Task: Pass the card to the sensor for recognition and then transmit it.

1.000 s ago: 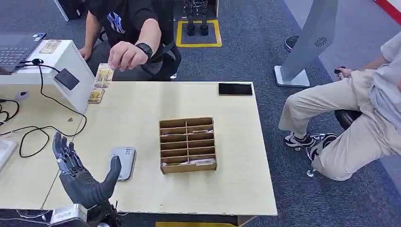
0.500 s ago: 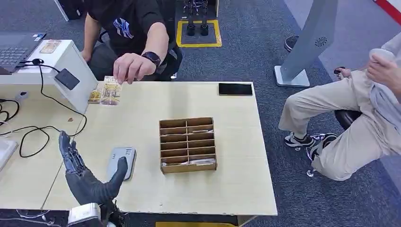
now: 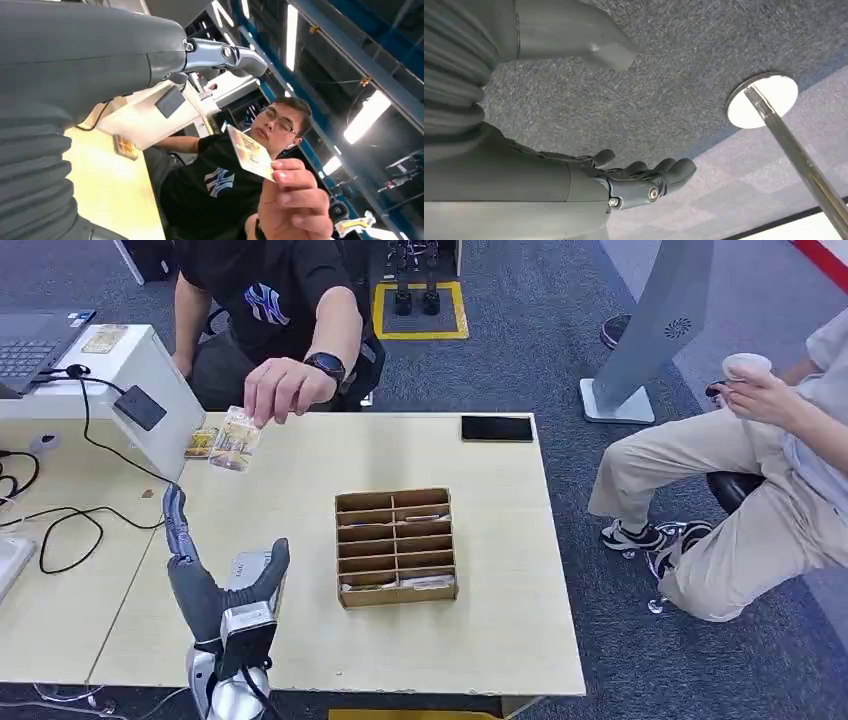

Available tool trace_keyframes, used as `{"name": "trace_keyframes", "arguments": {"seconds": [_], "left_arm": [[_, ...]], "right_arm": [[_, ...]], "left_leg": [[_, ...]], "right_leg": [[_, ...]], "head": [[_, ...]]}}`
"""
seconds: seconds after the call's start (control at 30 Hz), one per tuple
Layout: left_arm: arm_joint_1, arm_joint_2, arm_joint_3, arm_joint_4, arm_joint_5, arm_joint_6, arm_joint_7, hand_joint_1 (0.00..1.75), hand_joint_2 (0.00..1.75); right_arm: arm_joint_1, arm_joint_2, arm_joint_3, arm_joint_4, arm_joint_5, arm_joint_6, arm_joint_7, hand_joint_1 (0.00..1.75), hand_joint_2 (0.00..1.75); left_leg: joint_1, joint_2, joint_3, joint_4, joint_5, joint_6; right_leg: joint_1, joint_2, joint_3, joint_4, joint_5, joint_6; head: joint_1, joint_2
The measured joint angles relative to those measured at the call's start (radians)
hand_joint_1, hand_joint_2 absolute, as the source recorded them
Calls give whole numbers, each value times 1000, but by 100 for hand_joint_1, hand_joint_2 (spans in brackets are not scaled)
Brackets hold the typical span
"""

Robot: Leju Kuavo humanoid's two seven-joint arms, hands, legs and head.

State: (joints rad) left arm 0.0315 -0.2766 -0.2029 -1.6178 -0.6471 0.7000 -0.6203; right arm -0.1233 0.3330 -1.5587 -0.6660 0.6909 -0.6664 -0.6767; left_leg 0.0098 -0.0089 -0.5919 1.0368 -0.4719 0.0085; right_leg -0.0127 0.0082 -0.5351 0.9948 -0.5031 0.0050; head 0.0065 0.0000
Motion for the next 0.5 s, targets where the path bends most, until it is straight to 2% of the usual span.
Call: {"name": "trace_keyframes", "arguments": {"seconds": [0.1, 0.2, 0.37, 0.5], "left_arm": [[-54, -1, 52, 35, -116, 0, -10, 0, 175], [-106, -5, 117, 83, -224, 0, 11, 0, 175], [-157, -10, 204, 135, -298, 0, 61, 0, 175], [-173, -12, 221, 163, -302, 0, 93, 0, 175]], "right_arm": [[-4, -4, 3, 20, 13, 0, -2, 0, 175], [-9, -9, 11, 38, 13, 0, -2, 0, 175], [-14, -14, 24, 57, 13, 0, -2, 0, 175], [-18, -15, 26, 63, 12, 0, -2, 0, 175]], "left_leg": [[0, 0, 0, 0, 0, 0], [0, 0, 0, 0, 0, 0], [0, 0, 0, 0, 0, 0], [0, 0, 0, 0, 0, 0]], "right_leg": [[0, 0, 0, 0, 0, 0], [0, 0, 0, 0, 0, 0], [0, 0, 0, 0, 0, 0], [0, 0, 0, 0, 0, 0]], "head": [[0, 0], [0, 0], [0, 0], [0, 0]]}}
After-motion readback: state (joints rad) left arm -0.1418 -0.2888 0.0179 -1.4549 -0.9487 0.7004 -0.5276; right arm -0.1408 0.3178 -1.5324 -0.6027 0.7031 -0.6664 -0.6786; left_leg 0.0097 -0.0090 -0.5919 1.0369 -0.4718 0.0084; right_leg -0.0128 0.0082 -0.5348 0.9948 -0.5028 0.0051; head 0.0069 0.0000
